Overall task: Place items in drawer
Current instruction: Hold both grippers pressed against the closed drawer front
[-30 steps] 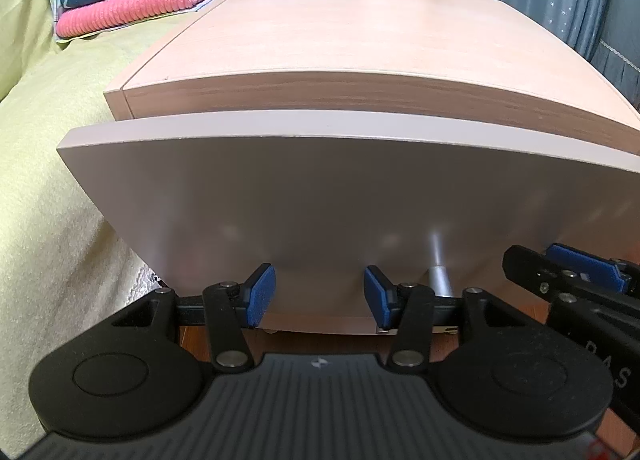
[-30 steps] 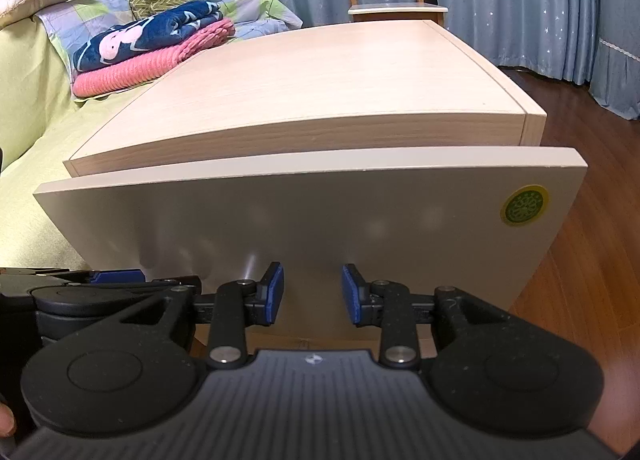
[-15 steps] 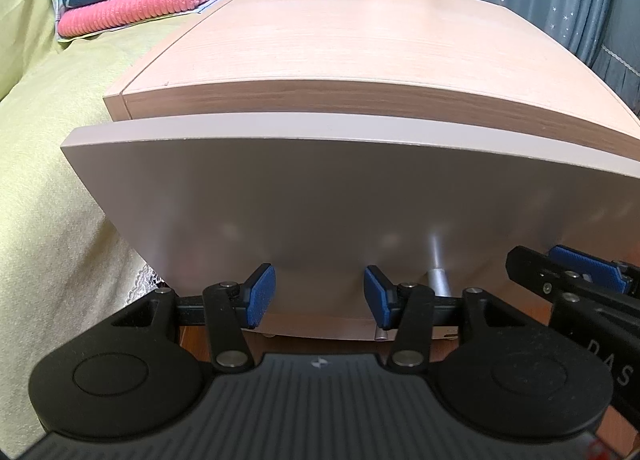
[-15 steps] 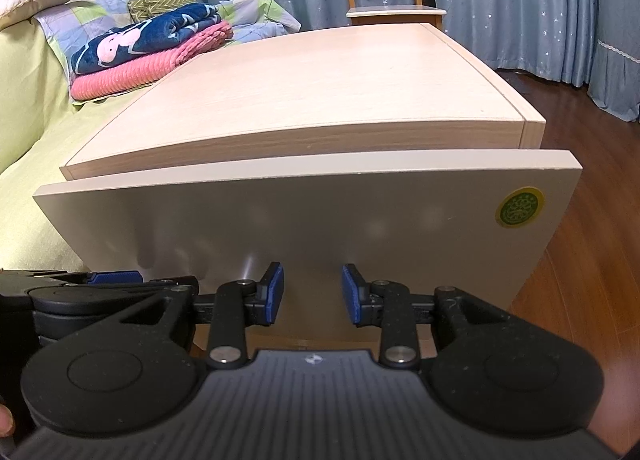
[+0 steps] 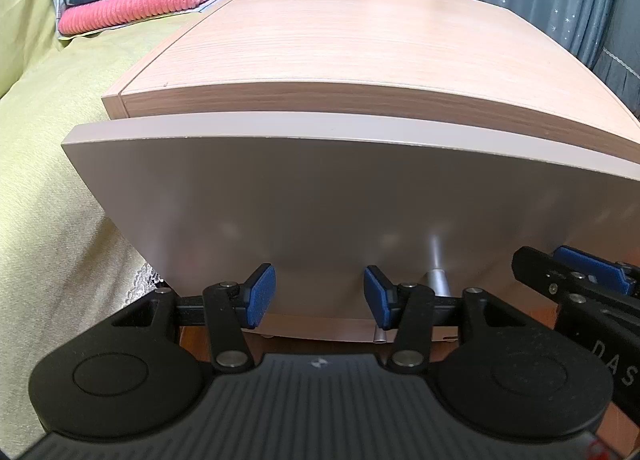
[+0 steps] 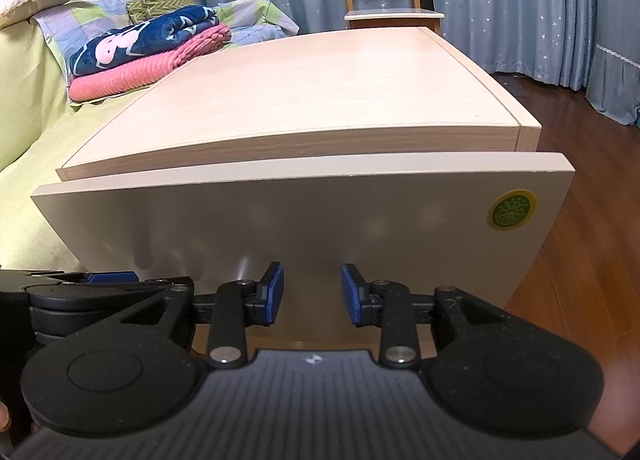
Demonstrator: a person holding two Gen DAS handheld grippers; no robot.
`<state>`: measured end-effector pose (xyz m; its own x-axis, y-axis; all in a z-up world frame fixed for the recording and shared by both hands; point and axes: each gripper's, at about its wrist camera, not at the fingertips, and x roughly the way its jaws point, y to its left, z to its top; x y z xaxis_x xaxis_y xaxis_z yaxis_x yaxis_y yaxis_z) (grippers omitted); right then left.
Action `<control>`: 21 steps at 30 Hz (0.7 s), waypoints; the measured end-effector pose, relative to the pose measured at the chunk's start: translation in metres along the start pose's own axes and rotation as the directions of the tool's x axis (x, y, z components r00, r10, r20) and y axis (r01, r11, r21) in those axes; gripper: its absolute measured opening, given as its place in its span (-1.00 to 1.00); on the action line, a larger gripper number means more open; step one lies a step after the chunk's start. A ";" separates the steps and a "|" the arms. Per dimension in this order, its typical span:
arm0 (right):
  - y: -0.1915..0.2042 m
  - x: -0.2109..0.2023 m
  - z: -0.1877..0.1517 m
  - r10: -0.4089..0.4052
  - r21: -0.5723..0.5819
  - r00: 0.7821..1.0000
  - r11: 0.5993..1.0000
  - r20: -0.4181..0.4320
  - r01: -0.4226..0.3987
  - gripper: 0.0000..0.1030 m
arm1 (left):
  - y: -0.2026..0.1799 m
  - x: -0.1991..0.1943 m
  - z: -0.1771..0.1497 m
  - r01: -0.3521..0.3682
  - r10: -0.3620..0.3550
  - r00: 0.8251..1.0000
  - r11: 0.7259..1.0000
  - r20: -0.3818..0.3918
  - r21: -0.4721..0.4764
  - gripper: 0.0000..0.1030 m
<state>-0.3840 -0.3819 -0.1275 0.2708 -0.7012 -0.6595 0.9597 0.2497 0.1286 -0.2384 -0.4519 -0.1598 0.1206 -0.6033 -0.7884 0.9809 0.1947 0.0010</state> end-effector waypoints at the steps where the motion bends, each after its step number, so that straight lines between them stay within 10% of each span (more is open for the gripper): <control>1: 0.000 0.000 0.000 -0.001 0.001 1.000 1.000 0.001 0.001 -0.46 | 0.000 0.000 0.000 0.000 0.000 1.000 1.000 0.000 0.000 0.04; 21: -0.006 0.002 0.003 -0.022 0.005 1.000 1.000 0.011 0.022 -0.51 | -0.002 0.002 0.004 -0.001 0.001 1.000 1.000 0.004 -0.007 0.04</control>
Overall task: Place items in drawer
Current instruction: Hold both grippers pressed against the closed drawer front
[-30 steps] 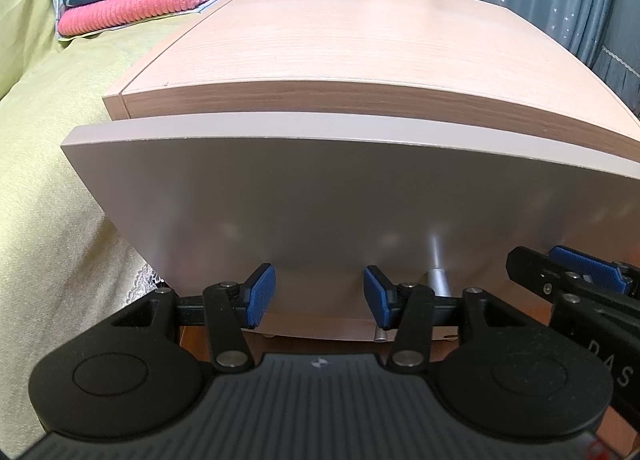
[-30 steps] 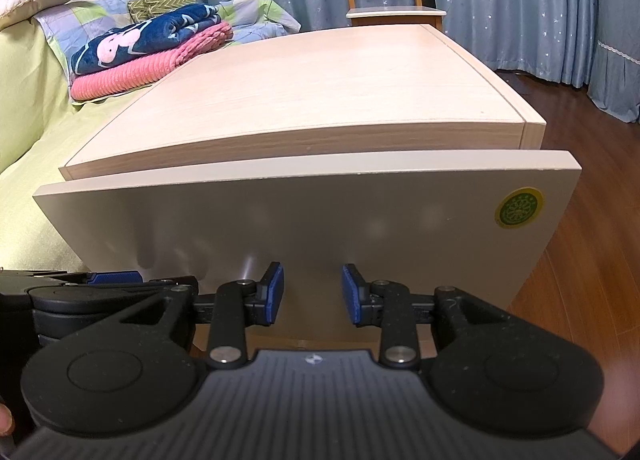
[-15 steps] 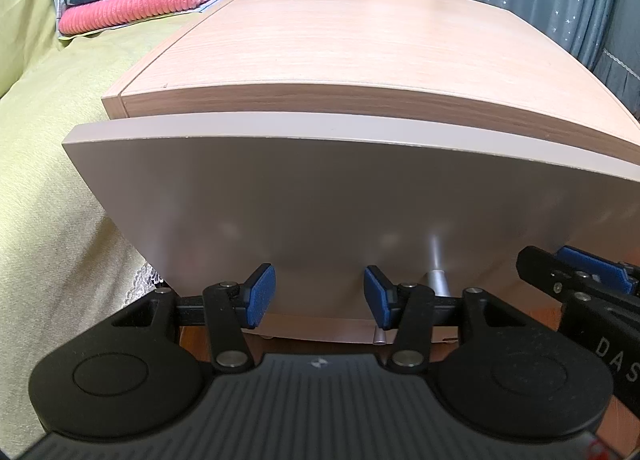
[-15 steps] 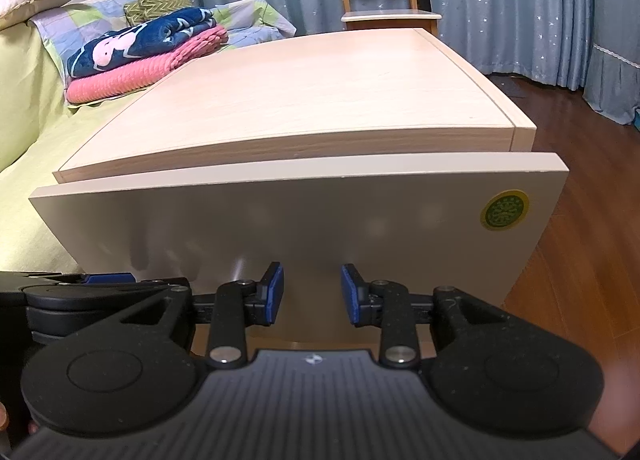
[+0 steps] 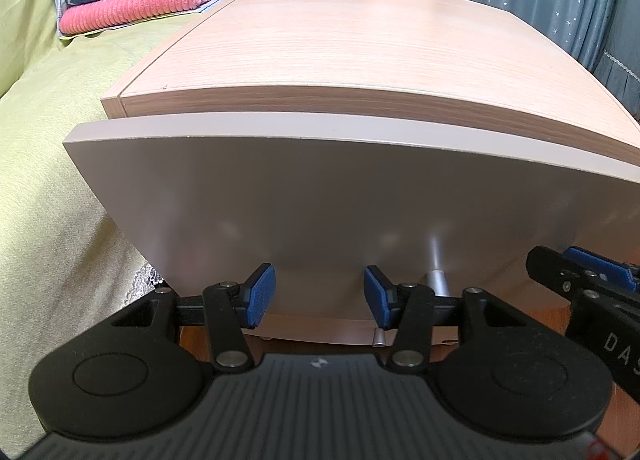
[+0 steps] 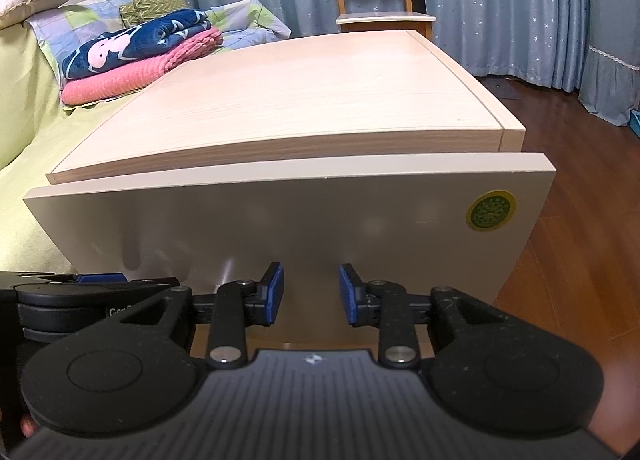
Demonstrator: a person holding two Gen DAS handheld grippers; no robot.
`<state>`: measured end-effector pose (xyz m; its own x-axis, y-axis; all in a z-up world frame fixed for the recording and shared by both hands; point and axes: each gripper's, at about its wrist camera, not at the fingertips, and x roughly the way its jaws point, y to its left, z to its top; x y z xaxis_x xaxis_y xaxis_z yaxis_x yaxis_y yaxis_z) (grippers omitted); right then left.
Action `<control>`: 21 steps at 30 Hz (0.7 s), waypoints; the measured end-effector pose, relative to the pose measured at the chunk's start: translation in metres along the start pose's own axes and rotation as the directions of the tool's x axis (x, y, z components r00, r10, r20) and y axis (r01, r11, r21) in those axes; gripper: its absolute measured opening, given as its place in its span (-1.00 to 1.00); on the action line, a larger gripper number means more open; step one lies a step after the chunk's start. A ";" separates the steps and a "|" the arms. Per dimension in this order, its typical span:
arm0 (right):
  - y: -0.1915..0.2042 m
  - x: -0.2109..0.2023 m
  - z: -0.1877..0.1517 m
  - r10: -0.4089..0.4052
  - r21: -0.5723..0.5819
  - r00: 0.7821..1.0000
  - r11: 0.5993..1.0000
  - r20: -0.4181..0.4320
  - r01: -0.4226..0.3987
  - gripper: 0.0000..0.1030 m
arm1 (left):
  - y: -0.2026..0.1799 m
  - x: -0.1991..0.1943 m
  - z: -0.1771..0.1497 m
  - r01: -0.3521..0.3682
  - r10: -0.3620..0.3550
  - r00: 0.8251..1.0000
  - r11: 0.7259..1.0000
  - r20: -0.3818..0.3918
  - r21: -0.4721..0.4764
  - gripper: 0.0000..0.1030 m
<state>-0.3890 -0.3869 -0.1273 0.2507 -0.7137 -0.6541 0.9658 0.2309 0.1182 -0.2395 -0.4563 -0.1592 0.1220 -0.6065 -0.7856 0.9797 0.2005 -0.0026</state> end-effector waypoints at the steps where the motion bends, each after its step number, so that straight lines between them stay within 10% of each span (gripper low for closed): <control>1: 0.000 0.000 0.000 0.000 0.000 1.000 1.000 0.000 0.000 -0.51 | 0.000 0.000 0.000 0.000 0.000 1.000 1.000 0.000 -0.001 0.04; 21: -0.004 0.003 0.001 -0.016 -0.009 1.000 1.000 0.008 0.016 -0.51 | 0.002 0.003 0.003 0.001 -0.001 1.000 1.000 0.001 -0.006 0.04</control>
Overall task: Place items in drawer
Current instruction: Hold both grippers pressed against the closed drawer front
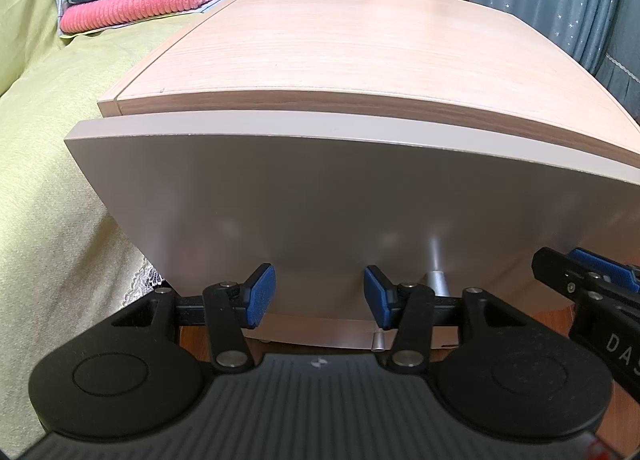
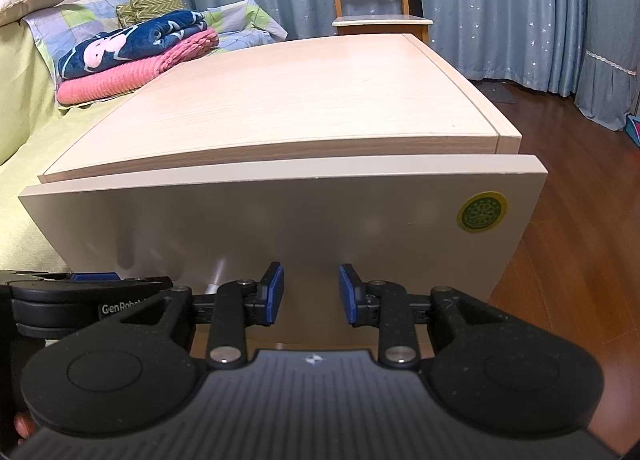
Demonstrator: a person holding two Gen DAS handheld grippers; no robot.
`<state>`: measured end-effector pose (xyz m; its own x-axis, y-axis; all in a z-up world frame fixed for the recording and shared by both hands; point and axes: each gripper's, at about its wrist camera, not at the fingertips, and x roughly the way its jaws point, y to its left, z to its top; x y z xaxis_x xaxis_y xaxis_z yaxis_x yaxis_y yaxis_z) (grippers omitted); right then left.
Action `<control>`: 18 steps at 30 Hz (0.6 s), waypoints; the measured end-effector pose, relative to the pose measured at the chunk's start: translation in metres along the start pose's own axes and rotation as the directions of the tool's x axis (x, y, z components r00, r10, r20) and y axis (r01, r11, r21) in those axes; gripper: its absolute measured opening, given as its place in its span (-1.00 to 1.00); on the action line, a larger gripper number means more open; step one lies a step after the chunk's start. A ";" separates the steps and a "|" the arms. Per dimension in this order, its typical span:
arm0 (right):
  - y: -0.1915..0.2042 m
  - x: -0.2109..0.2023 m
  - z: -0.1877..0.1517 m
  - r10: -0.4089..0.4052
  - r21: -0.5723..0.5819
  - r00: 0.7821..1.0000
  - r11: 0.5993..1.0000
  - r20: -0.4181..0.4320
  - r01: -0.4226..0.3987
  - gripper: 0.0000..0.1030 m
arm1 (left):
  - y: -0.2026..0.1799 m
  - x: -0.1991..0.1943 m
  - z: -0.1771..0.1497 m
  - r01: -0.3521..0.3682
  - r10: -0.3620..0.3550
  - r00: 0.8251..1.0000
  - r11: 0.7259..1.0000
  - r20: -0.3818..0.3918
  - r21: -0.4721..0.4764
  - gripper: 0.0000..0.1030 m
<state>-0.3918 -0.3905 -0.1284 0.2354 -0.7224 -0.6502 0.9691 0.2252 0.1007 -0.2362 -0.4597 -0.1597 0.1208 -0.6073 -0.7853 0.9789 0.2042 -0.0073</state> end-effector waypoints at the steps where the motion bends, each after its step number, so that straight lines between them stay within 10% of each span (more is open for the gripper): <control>1: 0.000 0.000 0.000 -0.001 -0.001 1.000 1.000 0.001 0.001 -0.51 | 0.000 0.000 0.000 0.000 0.000 1.000 1.000 0.000 -0.001 0.04; 18: 0.000 0.002 0.000 -0.007 -0.006 1.000 1.000 0.006 0.007 -0.51 | 0.000 0.002 0.001 0.005 -0.005 1.000 1.000 -0.002 -0.012 0.04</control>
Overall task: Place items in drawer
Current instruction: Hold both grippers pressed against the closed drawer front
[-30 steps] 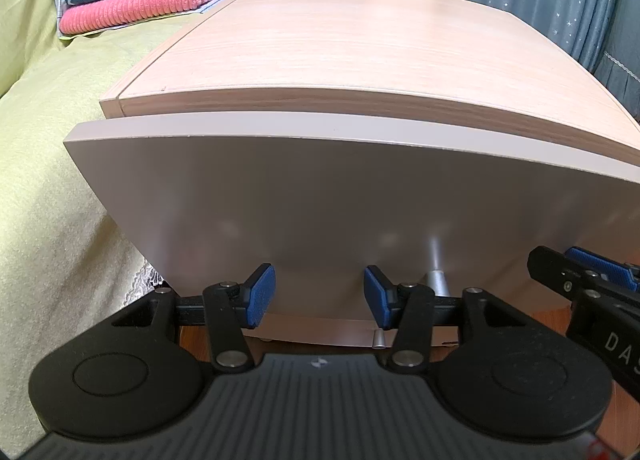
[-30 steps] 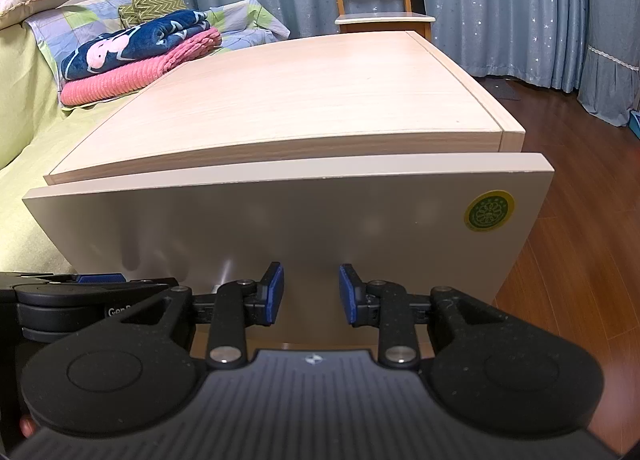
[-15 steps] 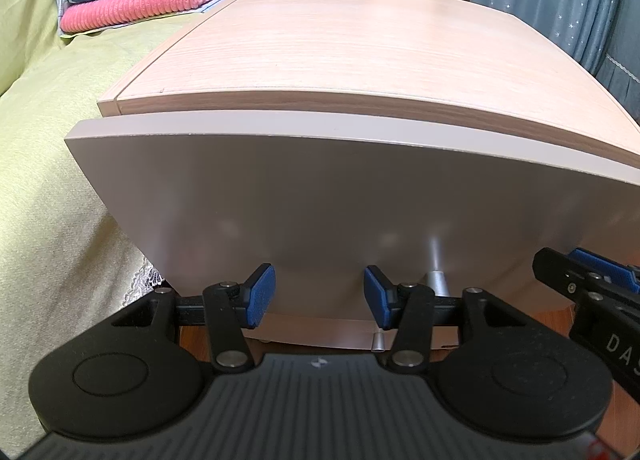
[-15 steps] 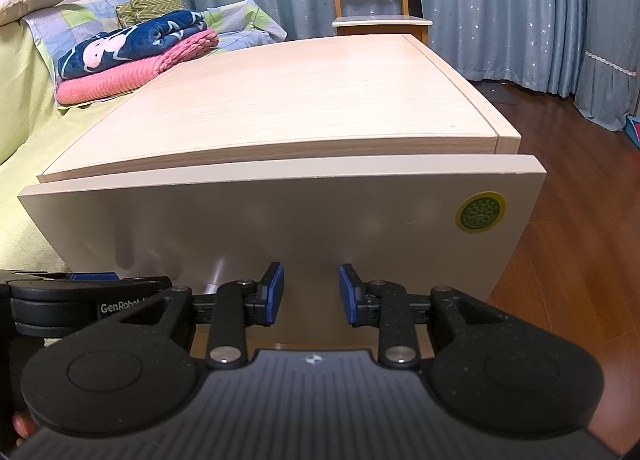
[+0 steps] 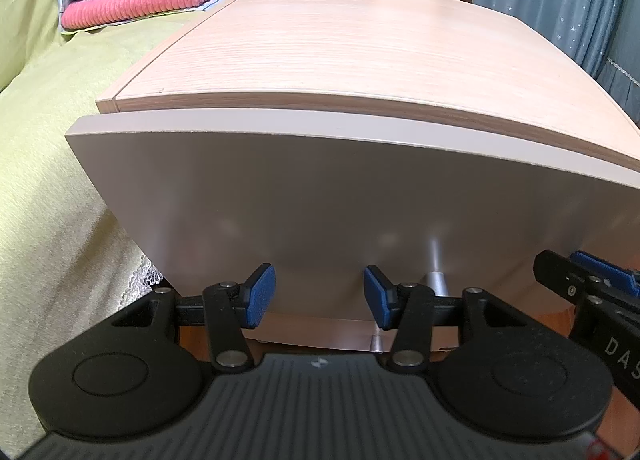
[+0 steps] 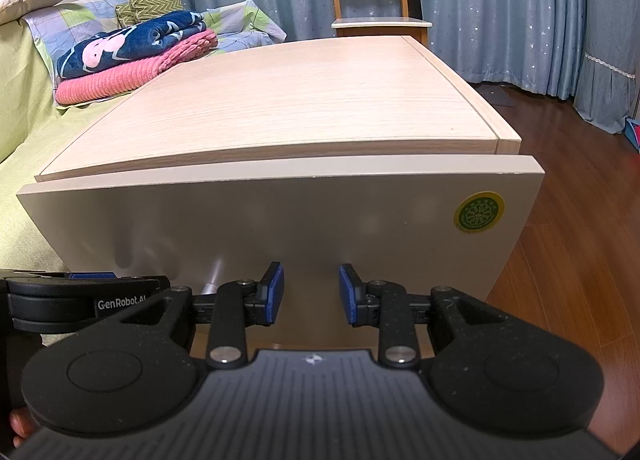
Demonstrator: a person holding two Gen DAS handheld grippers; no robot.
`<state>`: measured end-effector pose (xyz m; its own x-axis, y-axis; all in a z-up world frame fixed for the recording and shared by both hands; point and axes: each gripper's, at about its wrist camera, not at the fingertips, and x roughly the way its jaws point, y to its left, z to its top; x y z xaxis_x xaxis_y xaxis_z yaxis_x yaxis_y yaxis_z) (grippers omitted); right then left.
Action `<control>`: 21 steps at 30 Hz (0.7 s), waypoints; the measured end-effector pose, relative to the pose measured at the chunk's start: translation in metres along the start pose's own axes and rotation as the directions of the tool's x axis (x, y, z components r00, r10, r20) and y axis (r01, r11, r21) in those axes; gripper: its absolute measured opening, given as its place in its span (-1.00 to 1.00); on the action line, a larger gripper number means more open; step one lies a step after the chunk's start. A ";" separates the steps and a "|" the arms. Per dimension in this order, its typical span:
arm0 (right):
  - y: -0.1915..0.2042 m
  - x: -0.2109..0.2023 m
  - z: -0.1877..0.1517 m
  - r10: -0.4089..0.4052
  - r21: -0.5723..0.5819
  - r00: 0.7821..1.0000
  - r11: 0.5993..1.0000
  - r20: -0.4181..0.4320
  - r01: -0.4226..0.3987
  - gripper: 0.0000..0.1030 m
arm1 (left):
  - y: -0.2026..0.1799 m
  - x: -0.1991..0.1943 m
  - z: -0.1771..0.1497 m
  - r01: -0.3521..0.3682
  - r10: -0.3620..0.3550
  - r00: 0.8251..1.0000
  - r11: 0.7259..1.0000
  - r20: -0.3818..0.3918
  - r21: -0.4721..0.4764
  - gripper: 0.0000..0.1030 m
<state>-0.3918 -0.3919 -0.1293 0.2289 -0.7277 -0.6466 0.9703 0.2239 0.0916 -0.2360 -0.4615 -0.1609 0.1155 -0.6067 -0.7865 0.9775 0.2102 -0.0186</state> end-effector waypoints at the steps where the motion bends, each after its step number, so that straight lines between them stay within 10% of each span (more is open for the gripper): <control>1: 0.000 0.000 0.000 0.000 -0.001 1.000 1.000 0.000 0.000 -0.51 | 0.000 0.000 0.000 0.000 0.000 1.000 1.000 0.000 0.000 0.04; 21: -0.001 0.006 0.007 -0.004 -0.005 1.000 1.000 0.003 0.004 -0.51 | 0.001 0.002 0.004 0.005 -0.005 1.000 1.000 0.002 -0.017 0.04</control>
<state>-0.3910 -0.4015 -0.1278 0.2257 -0.7302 -0.6449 0.9707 0.2243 0.0857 -0.2343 -0.4652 -0.1601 0.1113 -0.6093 -0.7851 0.9749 0.2203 -0.0328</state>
